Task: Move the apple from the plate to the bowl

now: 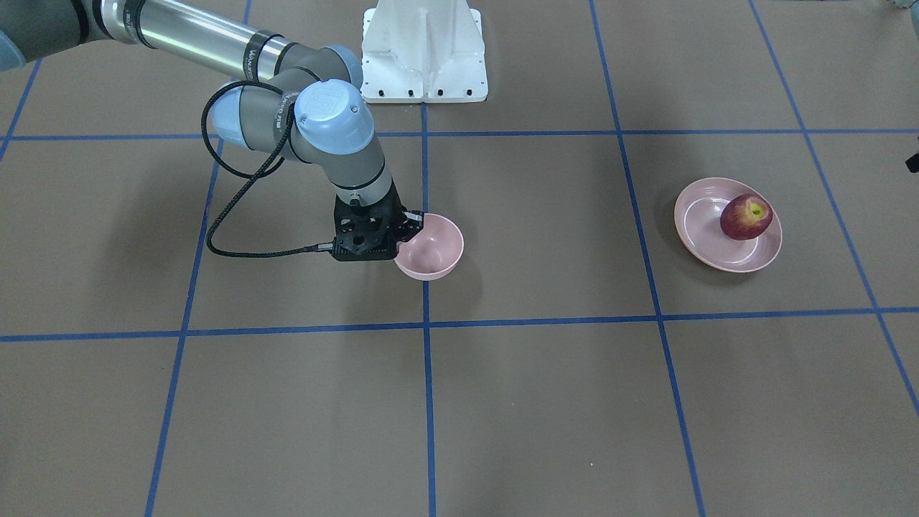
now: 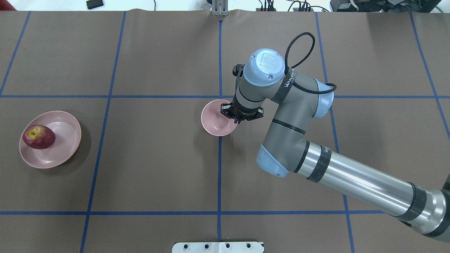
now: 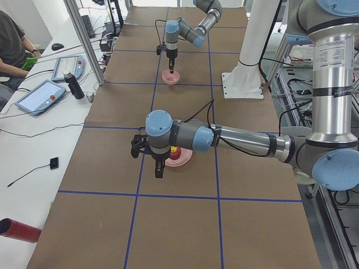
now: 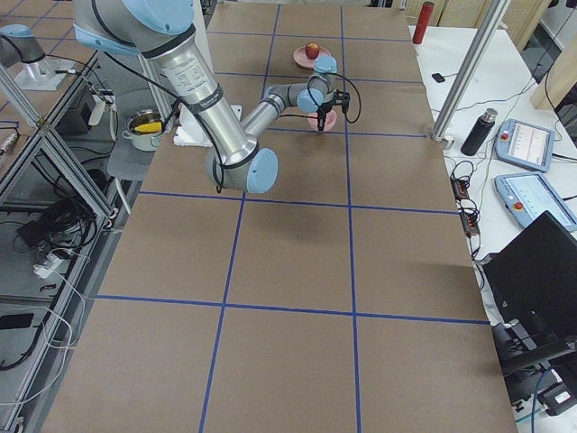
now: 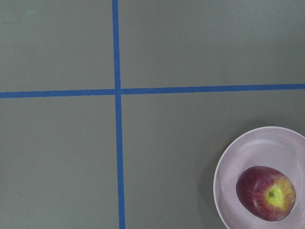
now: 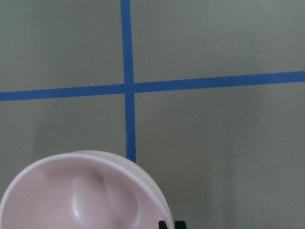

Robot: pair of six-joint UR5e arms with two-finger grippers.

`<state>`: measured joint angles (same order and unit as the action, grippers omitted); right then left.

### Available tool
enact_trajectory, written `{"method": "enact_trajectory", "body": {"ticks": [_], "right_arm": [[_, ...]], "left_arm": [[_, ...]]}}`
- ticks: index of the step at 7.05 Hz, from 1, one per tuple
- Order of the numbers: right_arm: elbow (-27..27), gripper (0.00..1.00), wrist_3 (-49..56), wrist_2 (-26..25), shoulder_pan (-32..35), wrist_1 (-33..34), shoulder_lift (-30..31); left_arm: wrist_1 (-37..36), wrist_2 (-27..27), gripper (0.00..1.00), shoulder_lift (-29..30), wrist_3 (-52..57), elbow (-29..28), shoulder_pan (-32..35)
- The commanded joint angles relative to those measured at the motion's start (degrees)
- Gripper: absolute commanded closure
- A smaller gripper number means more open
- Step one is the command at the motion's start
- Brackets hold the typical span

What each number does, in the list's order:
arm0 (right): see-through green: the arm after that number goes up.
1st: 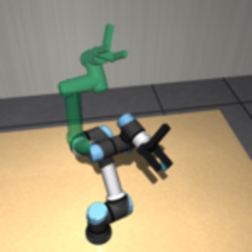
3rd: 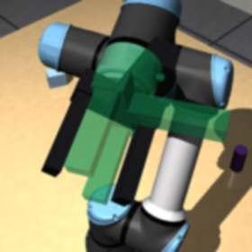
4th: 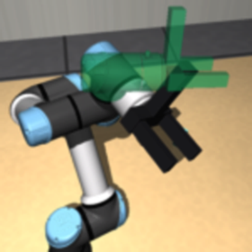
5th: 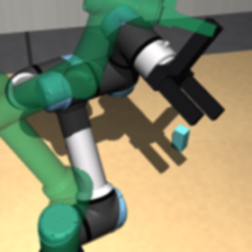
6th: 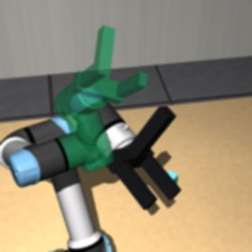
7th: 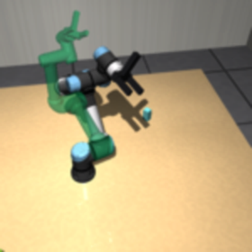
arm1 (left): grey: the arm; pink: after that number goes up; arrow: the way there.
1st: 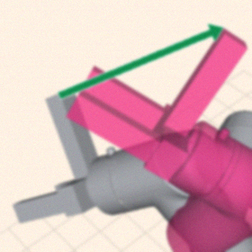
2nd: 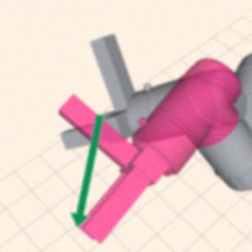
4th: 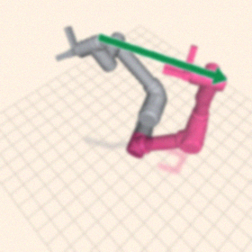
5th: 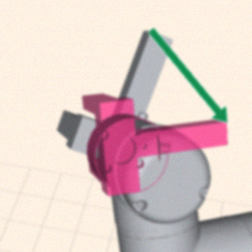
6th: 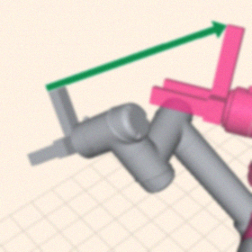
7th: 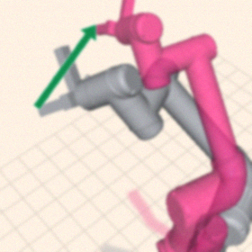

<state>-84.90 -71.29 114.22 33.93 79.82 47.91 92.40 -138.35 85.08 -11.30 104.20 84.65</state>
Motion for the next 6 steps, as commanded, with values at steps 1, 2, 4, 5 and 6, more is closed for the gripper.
{"method": "enact_trajectory", "body": {"ticks": [1,2,4,5,6], "right_arm": [[-0.09,0.67,0.1,0.3,0.0,-0.1,1.13],[-0.44,0.05,-0.34,0.3,0.0,-0.19,1.22],[-4.1,0.01,0.44,1.87,0.43,-0.1,3.48],[-8.83,0.0,0.62,4.84,3.13,0.68,6.38],[-13.41,0.01,0.8,7.05,5.51,0.69,11.02]], "left_arm": [[6.86,4.45,0.02,1.57,-14.55,0.21,-8.49],[12.23,7.72,0.02,1.23,-23.24,0.13,-13.49],[15.34,11.26,0.02,1.57,-31.66,0.22,-20.9],[15.53,11.26,0.02,1.84,-32.46,0.22,-22.58],[16.06,11.44,0.02,2.36,-33.86,0.04,-24.95]]}}
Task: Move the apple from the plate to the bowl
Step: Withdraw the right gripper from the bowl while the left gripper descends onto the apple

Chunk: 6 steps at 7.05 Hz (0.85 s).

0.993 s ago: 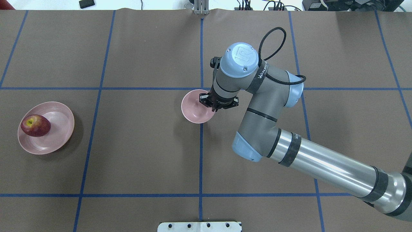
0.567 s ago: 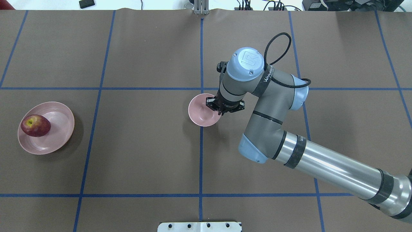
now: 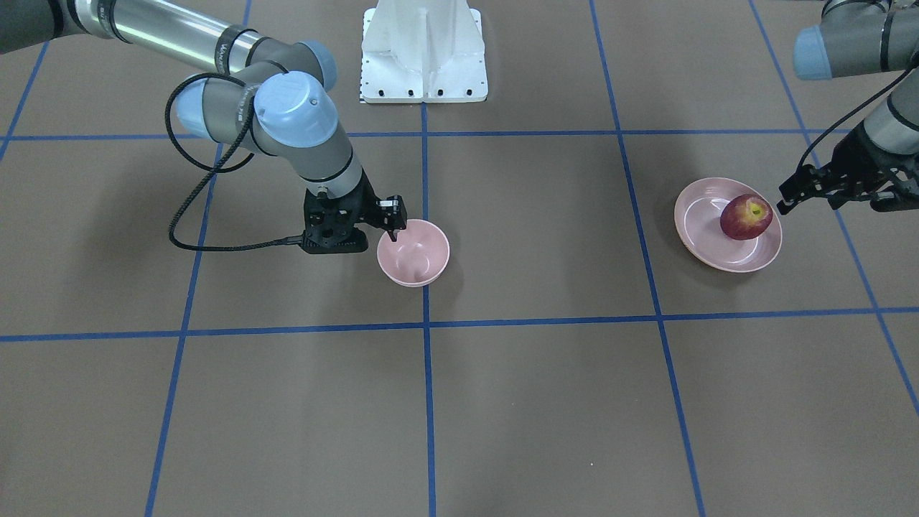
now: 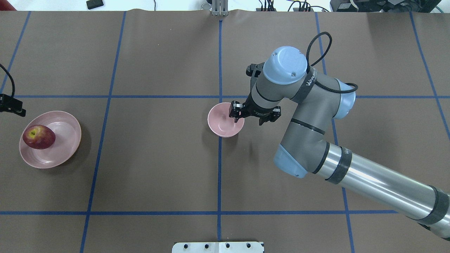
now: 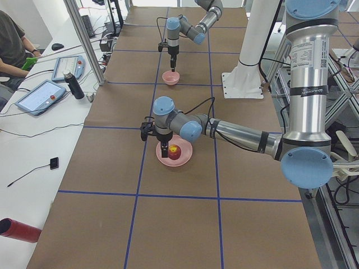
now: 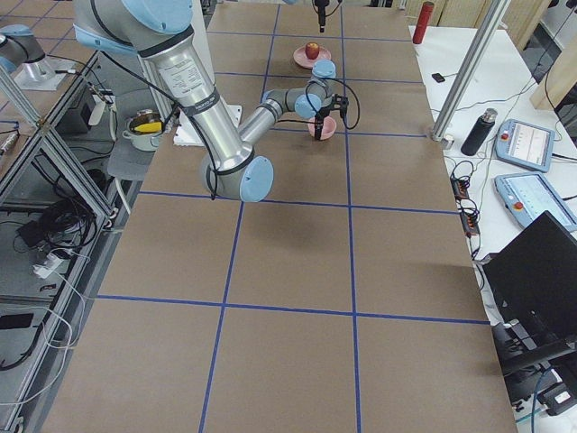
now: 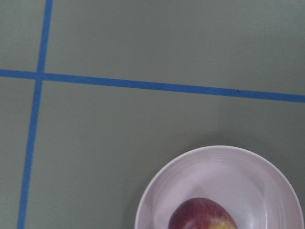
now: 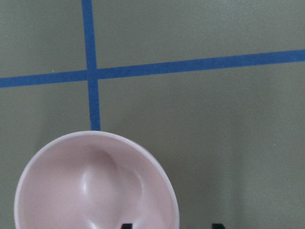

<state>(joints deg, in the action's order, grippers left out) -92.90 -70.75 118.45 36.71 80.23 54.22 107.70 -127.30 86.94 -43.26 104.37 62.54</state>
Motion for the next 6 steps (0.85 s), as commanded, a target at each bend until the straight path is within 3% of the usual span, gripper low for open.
{"method": "enact_trajectory", "body": {"ticks": [1,4,6], "right_arm": [[-8.06,0.01,1.31,4.14,5.36,0.28,7.8],[-13.96,0.01,8.33,4.33,9.51,0.27,17.82],[-15.02,0.0,15.6,4.33,13.2,0.19,24.33]], "left_arm": [[1.1,0.39,0.02,0.51,-1.83,-0.48,-3.64],[2.07,1.0,0.02,0.42,-2.0,-1.88,-6.01],[2.51,2.23,0.02,0.42,-2.09,-2.41,-7.69]]}}
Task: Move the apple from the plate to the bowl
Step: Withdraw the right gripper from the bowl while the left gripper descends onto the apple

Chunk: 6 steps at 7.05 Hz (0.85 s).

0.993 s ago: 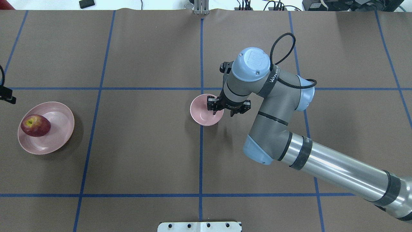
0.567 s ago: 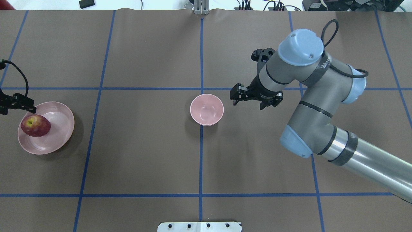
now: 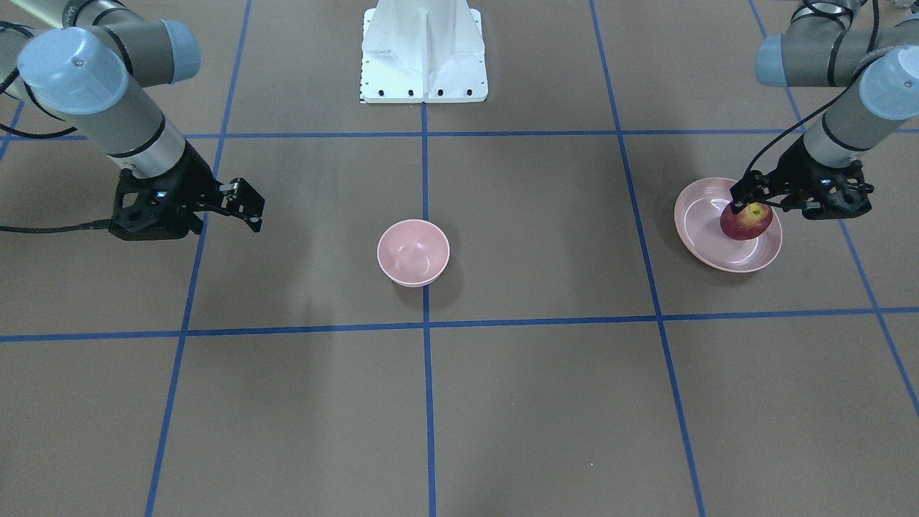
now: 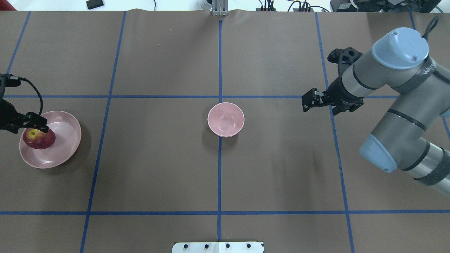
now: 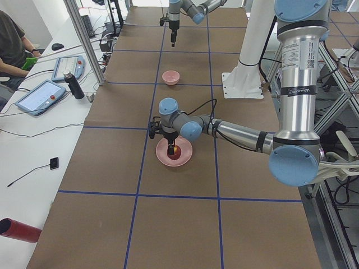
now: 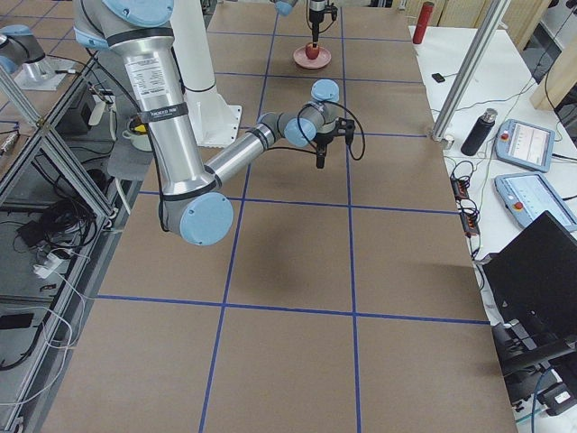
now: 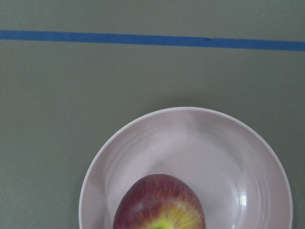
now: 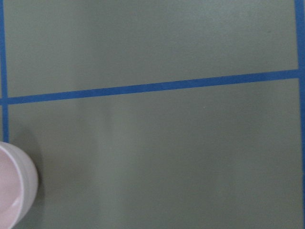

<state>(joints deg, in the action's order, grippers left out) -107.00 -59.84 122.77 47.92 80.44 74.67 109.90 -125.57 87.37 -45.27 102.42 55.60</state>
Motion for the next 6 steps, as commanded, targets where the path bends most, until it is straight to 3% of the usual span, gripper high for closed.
{"method": "enact_trajectory", "body": {"ticks": [1,3,6], "right_arm": [[-0.93,0.0,7.86,0.01,3.65,-0.02,5.47],[-2.33,0.0,11.4,0.01,5.33,-0.02,8.38],[-3.74,0.0,18.06,2.01,10.76,0.06,11.63]], "left_arm": [[1.79,0.5,0.02,0.0,-0.17,-1.6,-0.93],[5.83,0.41,0.02,0.0,-0.34,-4.77,-0.94],[5.94,0.41,0.03,0.09,-0.25,-5.48,-2.34]]}}
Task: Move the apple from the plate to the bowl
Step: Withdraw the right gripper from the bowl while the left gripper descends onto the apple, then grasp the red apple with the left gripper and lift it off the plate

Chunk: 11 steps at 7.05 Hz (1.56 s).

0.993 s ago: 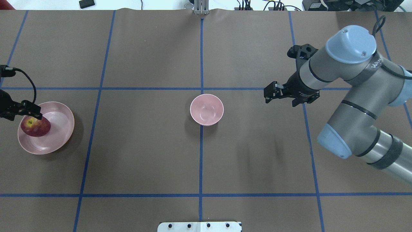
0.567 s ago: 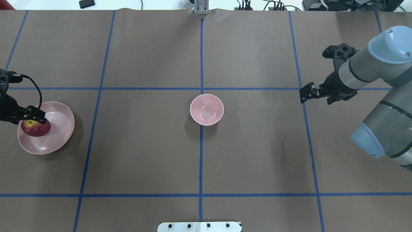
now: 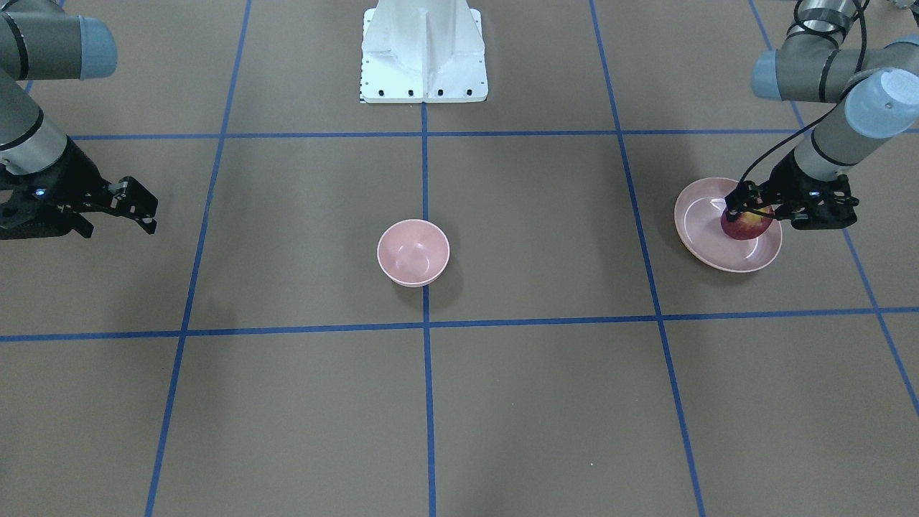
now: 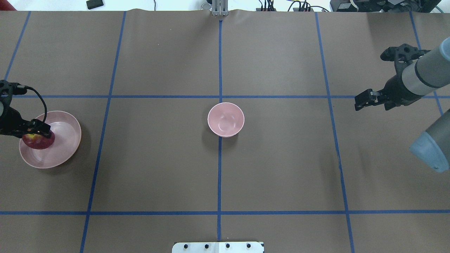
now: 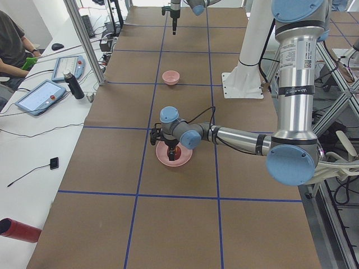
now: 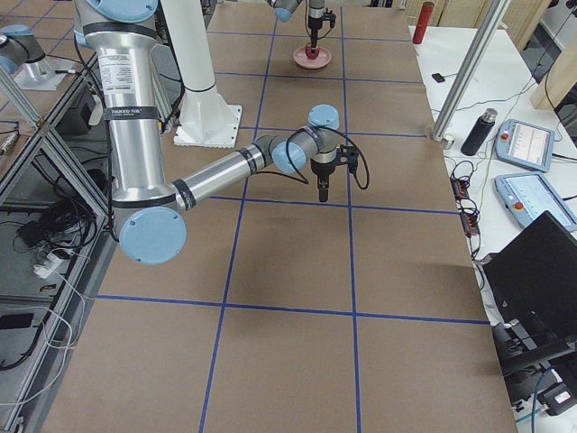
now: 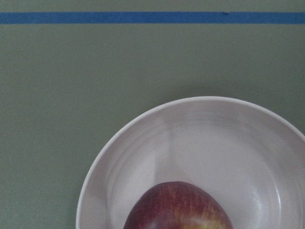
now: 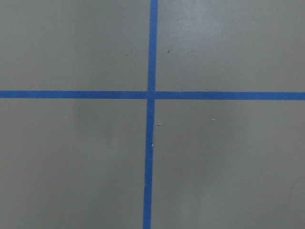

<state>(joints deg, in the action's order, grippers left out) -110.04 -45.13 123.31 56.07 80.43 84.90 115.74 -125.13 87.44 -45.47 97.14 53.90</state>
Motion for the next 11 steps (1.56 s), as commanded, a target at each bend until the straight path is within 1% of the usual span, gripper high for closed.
{"method": "enact_trajectory", "body": {"ticks": [1,2,3,4,5,6,7,8,9,10,11], "right_arm": [[-0.61,0.0,4.51,3.58,4.38,0.07,1.85],[-0.7,0.0,4.52,3.61,4.83,0.07,1.94],[-0.79,0.0,4.96,3.78,6.14,-0.01,2.37],[-0.96,0.0,8.61,5.61,9.37,0.07,3.77],[-0.88,0.0,16.13,7.72,14.02,0.16,6.22],[-0.27,0.0,22.74,8.0,17.02,0.6,8.33],[0.52,0.0,30.72,8.0,20.44,4.17,8.53],[0.96,0.0,39.07,8.0,23.96,9.42,8.53],[1.06,0.0,45.67,7.48,26.17,12.87,8.7],[2.45,0.0,49.4,7.3,27.32,13.34,9.14],[3.33,0.0,50.91,7.21,27.86,13.26,9.49]], "left_arm": [[0.1,-0.02,0.27,0.01,-0.06,-0.11,-0.81],[0.1,-0.11,0.99,-0.16,-0.32,0.41,-0.73],[-0.68,-0.81,1.0,0.19,-0.32,1.64,-0.73],[-4.35,-4.03,1.0,0.19,-0.41,5.83,-0.55],[-13.95,-4.5,1.0,1.76,-0.67,12.65,-0.38],[-19.53,-4.24,1.0,6.73,-6.59,15.42,-0.55],[-21.42,-4.15,1.0,13.13,-13.0,15.45,-1.68],[-24.74,-3.89,1.0,18.59,-17.68,15.71,-3.87],[-29.39,0.46,1.0,25.69,-22.42,15.28,-8.15],[-35.7,6.86,1.0,33.25,-24.56,13.97,-13.33],[-36.98,7.96,1.0,39.33,-27.54,9.78,-14.95]]}}
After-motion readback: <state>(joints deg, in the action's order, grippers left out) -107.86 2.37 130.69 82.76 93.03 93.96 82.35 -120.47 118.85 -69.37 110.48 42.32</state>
